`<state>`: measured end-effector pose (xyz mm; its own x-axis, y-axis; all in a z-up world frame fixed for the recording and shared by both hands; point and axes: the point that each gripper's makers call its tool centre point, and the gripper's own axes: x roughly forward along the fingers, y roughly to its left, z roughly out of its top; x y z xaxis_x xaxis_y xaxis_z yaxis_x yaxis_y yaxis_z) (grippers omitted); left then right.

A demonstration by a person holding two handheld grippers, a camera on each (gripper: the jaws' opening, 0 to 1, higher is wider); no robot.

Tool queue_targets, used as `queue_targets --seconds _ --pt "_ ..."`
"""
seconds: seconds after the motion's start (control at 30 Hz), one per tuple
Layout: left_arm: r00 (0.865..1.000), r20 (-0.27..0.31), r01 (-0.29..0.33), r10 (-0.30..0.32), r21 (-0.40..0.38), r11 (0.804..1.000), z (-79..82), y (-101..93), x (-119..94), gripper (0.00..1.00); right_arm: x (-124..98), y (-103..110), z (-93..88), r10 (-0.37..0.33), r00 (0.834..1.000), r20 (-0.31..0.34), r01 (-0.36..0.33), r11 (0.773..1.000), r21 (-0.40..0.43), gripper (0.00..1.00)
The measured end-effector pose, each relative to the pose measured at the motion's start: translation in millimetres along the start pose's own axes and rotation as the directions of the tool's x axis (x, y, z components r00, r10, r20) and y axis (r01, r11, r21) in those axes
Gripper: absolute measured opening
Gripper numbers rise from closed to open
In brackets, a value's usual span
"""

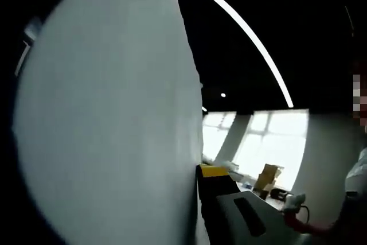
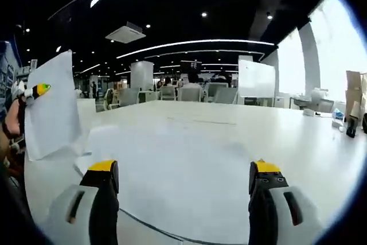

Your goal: Organize the stack of printing papers by aligning and flattening the scattered papers on the table

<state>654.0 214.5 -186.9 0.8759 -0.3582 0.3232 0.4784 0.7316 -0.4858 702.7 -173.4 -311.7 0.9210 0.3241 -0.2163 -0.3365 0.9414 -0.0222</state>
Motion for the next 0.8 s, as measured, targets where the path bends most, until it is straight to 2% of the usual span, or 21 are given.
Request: queue_targets --seconds 0.13,0.2,0.3,0.5,0.57,0.63,0.8 --pt "1.000 0.000 0.000 0.000 0.002 1.000 0.0 1.0 -0.4 0.06 -6.4 -1.0 -14.5 -0.011 0.999 -0.042 0.012 1.000 0.022 0.88" --pt "1.000 -0.004 0.002 -0.002 -0.006 1.000 -0.8 0.6 -0.6 0.06 -11.0 -2.2 -20.0 -0.029 0.997 -0.068 0.029 1.000 0.004 0.90" --pt "1.000 -0.015 0.008 -0.008 -0.003 1.000 -1.6 -0.5 -0.6 0.06 -18.8 -12.4 -19.6 -0.090 0.994 -0.058 0.090 0.996 -0.016 0.88" --pt "1.000 -0.014 0.010 -0.010 0.005 1.000 1.0 -0.9 0.4 0.06 -21.9 -18.5 -30.5 -0.116 0.990 -0.082 0.119 0.993 0.025 0.85" --pt "1.000 -0.016 0.014 -0.014 0.004 1.000 0.9 -1.6 1.0 0.06 -22.7 -20.8 -33.3 -0.133 0.987 -0.095 0.134 0.991 0.004 0.84" --pt "1.000 -0.022 0.020 -0.020 0.001 1.000 -1.0 -3.0 2.0 0.06 -23.5 -23.6 -33.7 -0.152 0.984 -0.093 0.147 0.988 -0.053 0.84" --pt "0.999 -0.042 0.024 -0.024 -0.002 1.000 -9.5 -4.2 1.7 0.06 -21.9 -20.3 -45.8 -0.130 0.981 -0.142 0.128 0.992 -0.023 0.85"
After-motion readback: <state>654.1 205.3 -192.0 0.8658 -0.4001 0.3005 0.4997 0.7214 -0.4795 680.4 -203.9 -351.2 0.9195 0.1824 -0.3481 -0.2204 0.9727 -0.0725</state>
